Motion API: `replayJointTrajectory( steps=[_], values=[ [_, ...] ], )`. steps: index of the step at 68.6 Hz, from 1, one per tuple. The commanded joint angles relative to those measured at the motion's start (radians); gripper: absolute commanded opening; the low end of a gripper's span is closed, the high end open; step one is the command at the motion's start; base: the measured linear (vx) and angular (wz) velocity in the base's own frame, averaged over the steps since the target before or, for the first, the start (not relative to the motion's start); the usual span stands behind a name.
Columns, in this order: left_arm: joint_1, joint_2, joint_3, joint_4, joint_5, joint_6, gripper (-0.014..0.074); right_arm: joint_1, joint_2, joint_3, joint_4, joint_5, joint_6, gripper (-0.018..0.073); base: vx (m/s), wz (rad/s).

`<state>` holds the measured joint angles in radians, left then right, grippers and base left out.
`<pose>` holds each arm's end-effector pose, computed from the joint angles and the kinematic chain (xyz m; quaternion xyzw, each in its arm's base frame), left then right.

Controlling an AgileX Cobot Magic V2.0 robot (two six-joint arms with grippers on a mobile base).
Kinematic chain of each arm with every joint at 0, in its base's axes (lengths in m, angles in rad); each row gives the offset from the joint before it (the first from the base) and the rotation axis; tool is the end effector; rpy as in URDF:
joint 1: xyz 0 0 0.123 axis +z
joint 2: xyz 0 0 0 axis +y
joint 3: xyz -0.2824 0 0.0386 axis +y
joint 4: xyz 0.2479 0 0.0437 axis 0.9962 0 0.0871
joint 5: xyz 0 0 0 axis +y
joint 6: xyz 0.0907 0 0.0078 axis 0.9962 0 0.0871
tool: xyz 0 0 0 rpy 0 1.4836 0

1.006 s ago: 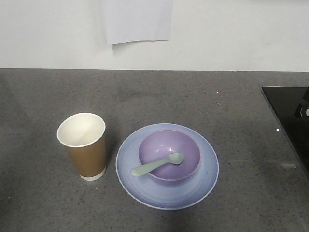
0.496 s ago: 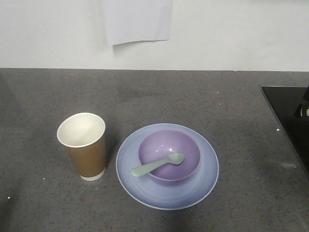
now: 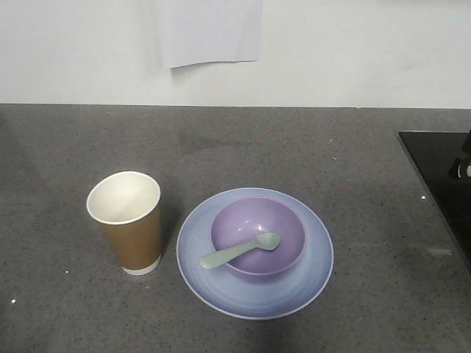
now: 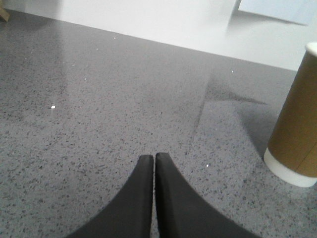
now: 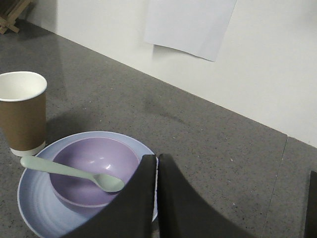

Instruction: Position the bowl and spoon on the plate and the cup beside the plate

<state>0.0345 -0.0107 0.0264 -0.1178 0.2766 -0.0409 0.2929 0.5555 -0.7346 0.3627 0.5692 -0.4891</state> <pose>0.0549 -0.0010 0.1799 -0.0630 0.7726 -0.0502 0.6298 0.0932 0.0463 0.3677 -0.2421 0.7574 0.1104 0.5963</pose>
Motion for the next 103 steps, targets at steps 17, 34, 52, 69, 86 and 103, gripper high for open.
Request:
replayJointTrajectory(
  steps=[17, 34, 52, 69, 86, 103],
  values=[
    [0.000, -0.014, 0.020, -0.021, -0.146, -0.008, -0.0007, -0.005, 0.002, -0.022, 0.013, -0.071, -0.005, -0.0001, 0.00, 0.00],
    [0.000, -0.014, 0.025, 0.213, -0.177, -0.203, -0.0007, -0.005, 0.002, -0.022, 0.013, -0.071, -0.005, -0.0001, 0.00, 0.00],
    [-0.055, -0.014, 0.027, 0.208, -0.178, -0.216, -0.0007, -0.005, 0.002, -0.022, 0.013, -0.071, -0.005, -0.0001, 0.00, 0.00],
    [-0.120, -0.014, 0.027, 0.203, -0.208, -0.173, -0.0007, -0.005, 0.002, -0.022, 0.013, -0.071, -0.006, -0.0001, 0.00, 0.00],
    [-0.120, -0.014, 0.027, 0.200, -0.210, -0.173, -0.0007, -0.005, 0.002, -0.022, 0.013, -0.071, -0.006, -0.0001, 0.00, 0.00],
    [-0.120, -0.014, 0.026, 0.184, -0.214, -0.173, -0.0007, -0.005, 0.002, -0.022, 0.013, -0.071, -0.006, -0.0001, 0.00, 0.00]
  ],
)
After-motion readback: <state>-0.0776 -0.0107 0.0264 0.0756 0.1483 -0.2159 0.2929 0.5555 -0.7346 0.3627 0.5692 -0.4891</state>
